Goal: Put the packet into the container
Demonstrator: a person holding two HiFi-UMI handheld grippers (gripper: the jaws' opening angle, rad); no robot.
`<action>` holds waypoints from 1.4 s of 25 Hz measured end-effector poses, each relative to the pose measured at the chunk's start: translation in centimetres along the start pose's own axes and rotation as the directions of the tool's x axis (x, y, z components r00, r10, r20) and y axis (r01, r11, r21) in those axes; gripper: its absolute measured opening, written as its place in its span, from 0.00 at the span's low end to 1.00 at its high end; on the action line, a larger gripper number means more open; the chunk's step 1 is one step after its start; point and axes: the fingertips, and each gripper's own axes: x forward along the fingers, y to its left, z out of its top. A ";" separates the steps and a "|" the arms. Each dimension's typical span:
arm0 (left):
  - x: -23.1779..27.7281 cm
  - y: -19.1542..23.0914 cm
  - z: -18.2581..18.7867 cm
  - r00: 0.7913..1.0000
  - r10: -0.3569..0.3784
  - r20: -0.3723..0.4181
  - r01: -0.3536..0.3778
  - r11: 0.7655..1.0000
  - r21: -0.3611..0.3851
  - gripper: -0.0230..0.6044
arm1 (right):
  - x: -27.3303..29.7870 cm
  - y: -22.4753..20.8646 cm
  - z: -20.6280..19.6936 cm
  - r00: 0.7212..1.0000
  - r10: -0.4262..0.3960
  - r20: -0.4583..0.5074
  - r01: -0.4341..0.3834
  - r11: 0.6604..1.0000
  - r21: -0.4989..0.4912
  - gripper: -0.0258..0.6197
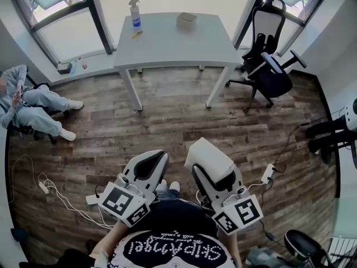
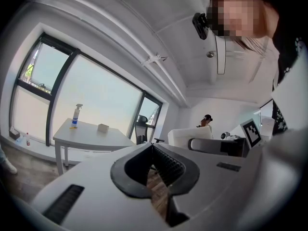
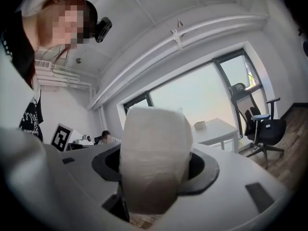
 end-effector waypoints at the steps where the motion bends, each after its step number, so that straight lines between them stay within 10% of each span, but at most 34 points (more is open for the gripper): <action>1: 0.3 -0.1 -0.2 1.000 0.002 -0.003 -0.002 1.000 0.000 0.05 | -0.2 -0.4 -0.1 1.000 -0.011 -0.008 0.010 1.000 -0.020 0.48; 35: 10.5 13.2 4.6 0.992 -0.097 -0.080 0.100 0.994 0.032 0.05 | 14.8 -6.6 3.3 0.987 -0.153 -0.045 0.147 0.983 -0.105 0.47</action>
